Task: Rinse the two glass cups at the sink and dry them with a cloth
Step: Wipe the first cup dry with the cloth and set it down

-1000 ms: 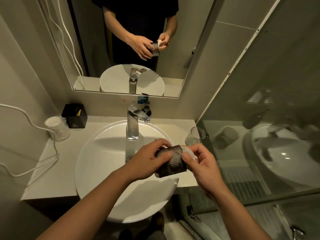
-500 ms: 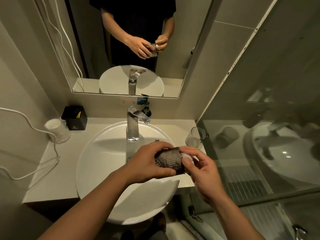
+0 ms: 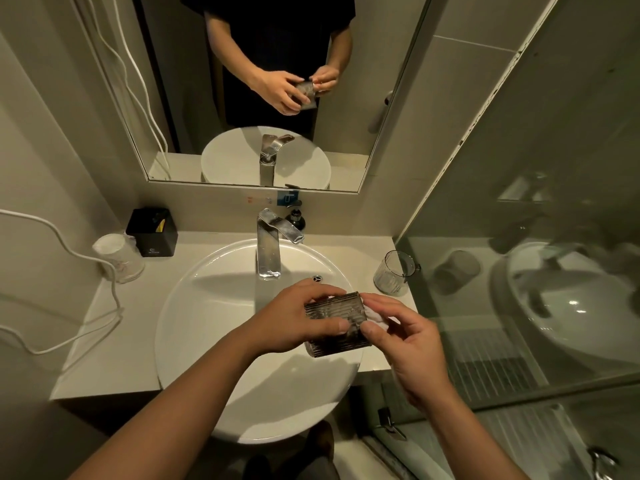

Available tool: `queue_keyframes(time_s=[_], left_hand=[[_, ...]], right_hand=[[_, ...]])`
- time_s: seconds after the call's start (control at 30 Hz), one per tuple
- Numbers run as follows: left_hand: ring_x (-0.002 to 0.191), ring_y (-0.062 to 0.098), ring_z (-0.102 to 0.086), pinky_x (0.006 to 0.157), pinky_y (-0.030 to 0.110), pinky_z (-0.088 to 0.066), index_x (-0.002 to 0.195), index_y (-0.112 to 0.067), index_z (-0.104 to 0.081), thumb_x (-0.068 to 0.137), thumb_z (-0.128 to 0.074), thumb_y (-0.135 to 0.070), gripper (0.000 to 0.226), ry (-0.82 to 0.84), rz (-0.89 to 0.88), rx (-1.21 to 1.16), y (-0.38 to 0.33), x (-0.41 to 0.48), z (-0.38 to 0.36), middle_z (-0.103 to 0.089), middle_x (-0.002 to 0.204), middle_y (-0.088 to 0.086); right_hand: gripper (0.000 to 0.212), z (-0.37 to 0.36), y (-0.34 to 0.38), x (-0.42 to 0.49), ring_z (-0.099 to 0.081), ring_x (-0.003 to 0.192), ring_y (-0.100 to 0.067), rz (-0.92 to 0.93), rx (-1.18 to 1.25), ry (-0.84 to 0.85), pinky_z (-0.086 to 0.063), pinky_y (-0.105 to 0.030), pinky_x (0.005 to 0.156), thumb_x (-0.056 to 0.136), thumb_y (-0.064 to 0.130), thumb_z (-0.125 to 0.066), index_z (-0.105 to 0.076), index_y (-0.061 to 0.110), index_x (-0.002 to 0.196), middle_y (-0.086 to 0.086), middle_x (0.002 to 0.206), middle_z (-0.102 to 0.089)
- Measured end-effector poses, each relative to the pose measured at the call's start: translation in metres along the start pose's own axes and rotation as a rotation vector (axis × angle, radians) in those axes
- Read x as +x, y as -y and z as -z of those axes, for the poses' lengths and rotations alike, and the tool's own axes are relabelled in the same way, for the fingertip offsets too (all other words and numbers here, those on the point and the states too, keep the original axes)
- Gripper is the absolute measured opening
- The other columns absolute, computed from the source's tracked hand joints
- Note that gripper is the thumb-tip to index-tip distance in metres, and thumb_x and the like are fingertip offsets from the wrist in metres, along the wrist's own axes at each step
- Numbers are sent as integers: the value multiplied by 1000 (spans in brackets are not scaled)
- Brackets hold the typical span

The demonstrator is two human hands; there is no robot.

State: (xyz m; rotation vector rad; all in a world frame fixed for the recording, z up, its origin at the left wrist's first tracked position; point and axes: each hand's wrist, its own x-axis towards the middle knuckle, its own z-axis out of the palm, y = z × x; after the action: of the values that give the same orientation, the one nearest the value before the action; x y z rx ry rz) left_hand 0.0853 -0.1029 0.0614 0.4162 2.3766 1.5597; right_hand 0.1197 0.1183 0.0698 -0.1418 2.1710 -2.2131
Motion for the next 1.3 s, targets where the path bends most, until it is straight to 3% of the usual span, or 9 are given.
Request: queue_keyframes(time_s=[0.17, 0.27, 0.47, 0.7, 0.83, 0.93, 1.0, 1.1, 1.3], left_hand=[[117, 0, -54, 100, 23, -48, 141, -46, -46, 71, -86, -57, 81, 16, -115, 252, -5, -6, -6, -54, 130, -17], [115, 3, -57, 101, 33, -52, 139, -43, -54, 67, -90, -54, 80, -9, -95, 176, -4, -6, -5, -57, 123, -14], [112, 6, -60, 102, 25, -50, 135, -39, -65, 67, -92, -50, 74, 56, -52, 59, 0, -4, 2, -55, 116, -5], [110, 10, -67, 98, 33, -56, 132, -40, -64, 78, -88, -40, 59, 176, 21, -68, 3, -3, 11, -70, 118, -6], [102, 24, -70, 89, 41, -61, 127, -38, -58, 87, -82, -33, 47, 191, 67, -208, 2, -4, 8, -69, 113, 14], [116, 10, -63, 103, 41, -54, 133, -42, -58, 89, -73, -52, 47, 108, -23, 12, 6, -4, 3, -64, 125, -6], [125, 2, -52, 109, 34, -48, 142, -44, -52, 82, -73, -63, 66, 43, -85, 154, 4, -7, -2, -51, 132, -14], [127, 4, -48, 108, 31, -46, 143, -44, -47, 73, -84, -60, 81, 25, -162, 255, -2, -10, -8, -47, 135, -16], [116, 2, -58, 102, 31, -51, 136, -42, -58, 74, -88, -51, 69, -40, -141, 181, -3, -9, -7, -60, 124, -16]], right_hand=[[38, -5, -4, 0, -72, 111, -29, -71, 60, -82, -58, -49, 96, 83, -5, -75, -81, 25, 105, -6, 118, -76], [29, -5, -6, -1, -69, 115, -36, -102, 87, -86, -56, -54, 98, 79, 14, -78, -80, 20, 107, -11, 120, -74], [40, -1, -4, -3, -67, 114, -37, -86, 87, -21, -57, -47, 93, 72, 37, -90, -78, 16, 104, -15, 119, -72], [40, 1, 4, -4, -69, 110, -28, -82, 131, 96, -57, -39, 88, 63, 45, -95, -76, 19, 87, -8, 113, -73], [32, 1, 5, -3, -69, 113, -33, -113, 111, 66, -59, -43, 87, 68, 33, -94, -76, 15, 88, -13, 115, -72], [14, -2, -2, -1, -70, 107, -36, -137, 139, -28, -60, -39, 82, 81, 4, -81, -75, 11, 92, -18, 115, -73], [14, -4, -2, 0, -73, 99, -35, -176, 159, -75, -61, -37, 79, 87, -3, -71, -72, 6, 98, -19, 114, -74], [15, -9, 0, 0, -76, 86, -28, -217, 180, -110, -62, -34, 74, 93, -7, -63, -68, 1, 104, -12, 99, -79], [16, -7, -2, 1, -76, 85, -27, -218, 165, -86, -61, -33, 74, 93, -4, -65, -72, 6, 104, -20, 104, -76]])
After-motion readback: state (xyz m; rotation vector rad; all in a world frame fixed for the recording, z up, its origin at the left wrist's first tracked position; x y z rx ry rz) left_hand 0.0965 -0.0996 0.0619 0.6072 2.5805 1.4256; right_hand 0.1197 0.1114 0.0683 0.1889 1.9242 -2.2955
